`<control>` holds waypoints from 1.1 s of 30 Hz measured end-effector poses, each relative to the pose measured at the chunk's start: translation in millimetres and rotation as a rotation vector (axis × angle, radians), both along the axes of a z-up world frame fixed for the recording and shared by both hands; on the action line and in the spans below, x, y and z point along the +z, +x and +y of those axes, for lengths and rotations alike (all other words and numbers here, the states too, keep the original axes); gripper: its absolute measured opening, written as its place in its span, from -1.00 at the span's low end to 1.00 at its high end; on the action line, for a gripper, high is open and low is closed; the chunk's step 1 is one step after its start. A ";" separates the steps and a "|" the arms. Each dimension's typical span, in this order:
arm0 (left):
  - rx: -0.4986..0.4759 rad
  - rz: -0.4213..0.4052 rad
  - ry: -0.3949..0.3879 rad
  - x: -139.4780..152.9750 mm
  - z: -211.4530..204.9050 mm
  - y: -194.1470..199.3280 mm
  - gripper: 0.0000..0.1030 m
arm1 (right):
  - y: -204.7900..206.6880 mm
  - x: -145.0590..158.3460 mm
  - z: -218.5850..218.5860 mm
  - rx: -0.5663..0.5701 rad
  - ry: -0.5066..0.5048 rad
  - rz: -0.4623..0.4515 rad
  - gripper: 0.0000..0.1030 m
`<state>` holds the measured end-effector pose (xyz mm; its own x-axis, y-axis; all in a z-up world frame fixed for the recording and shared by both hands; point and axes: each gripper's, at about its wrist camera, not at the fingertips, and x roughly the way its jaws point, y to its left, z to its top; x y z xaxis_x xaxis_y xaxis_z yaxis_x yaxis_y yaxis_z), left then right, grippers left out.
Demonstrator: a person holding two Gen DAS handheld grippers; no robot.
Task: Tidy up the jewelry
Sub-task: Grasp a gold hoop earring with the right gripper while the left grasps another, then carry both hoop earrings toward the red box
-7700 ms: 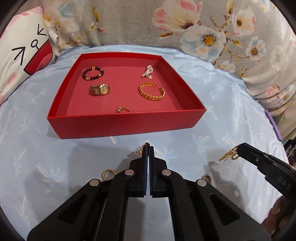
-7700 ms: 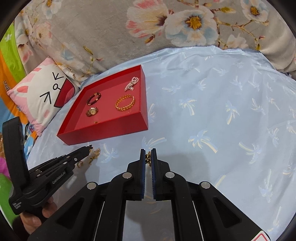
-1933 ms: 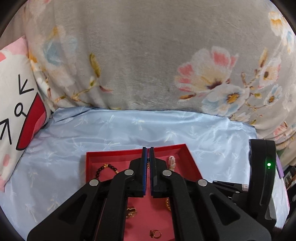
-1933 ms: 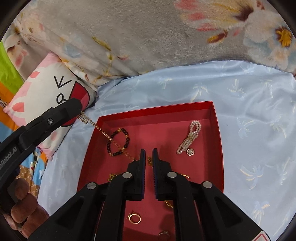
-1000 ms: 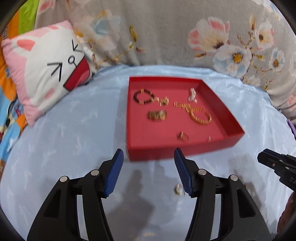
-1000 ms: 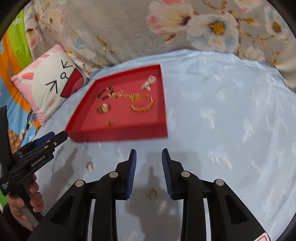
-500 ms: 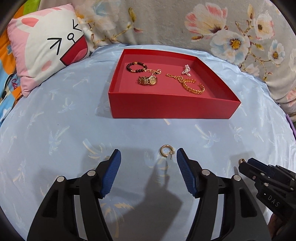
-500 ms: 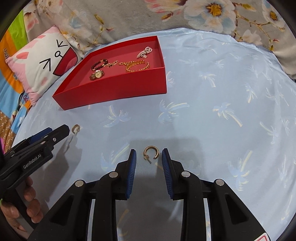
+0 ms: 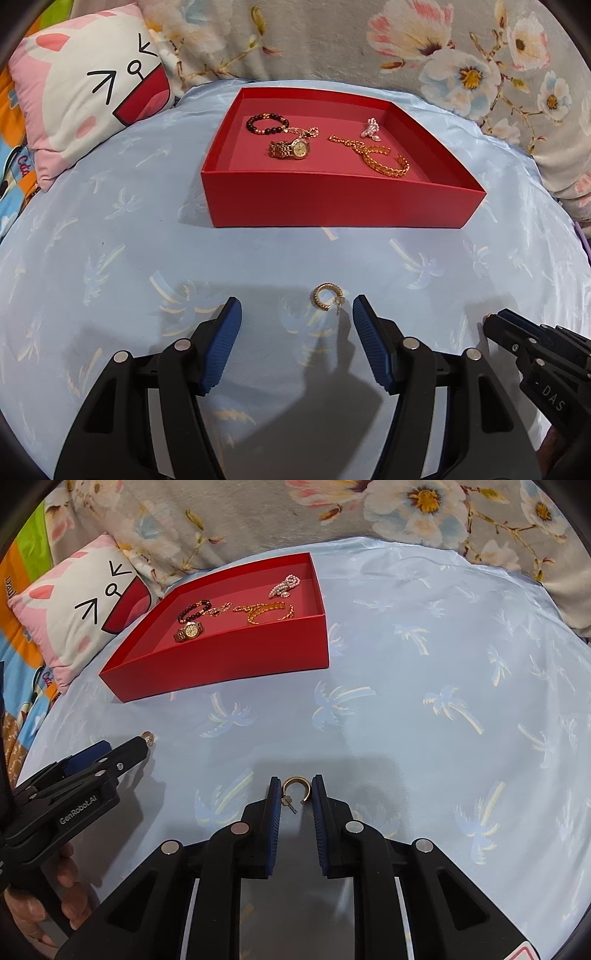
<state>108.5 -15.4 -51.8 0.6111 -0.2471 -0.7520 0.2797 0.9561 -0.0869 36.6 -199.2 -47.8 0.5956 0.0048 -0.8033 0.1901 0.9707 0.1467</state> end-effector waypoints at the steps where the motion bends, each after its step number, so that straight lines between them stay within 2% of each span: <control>1: -0.001 0.000 0.003 -0.1 -1.4 0.8 0.17 | -0.3 0.4 -0.5 -0.001 0.006 0.000 -0.70; 4: 0.000 -0.004 0.021 -0.6 -5.5 2.7 0.15 | -2.0 2.4 -1.3 -0.004 0.012 -0.004 -0.70; 7: -0.003 -0.008 0.031 -0.3 -8.2 3.7 0.05 | -3.2 4.8 -2.0 -0.005 0.015 -0.012 -0.70; 12: -0.021 -0.013 0.034 0.0 -9.9 3.6 -0.33 | -2.9 6.9 -2.4 -0.008 0.012 -0.008 -0.70; 24: -0.043 -0.010 0.028 0.5 -11.4 2.9 -0.91 | -9.9 11.2 -1.9 -0.004 0.029 -0.015 -0.70; 27: -0.051 -0.004 0.021 0.5 -11.2 2.1 -1.00 | -10.5 12.9 -2.8 -0.005 0.032 -0.020 -0.70; 33: -0.056 0.018 -0.014 1.0 -7.5 3.4 -1.00 | -11.6 16.4 -4.5 -0.007 0.034 -0.027 -0.70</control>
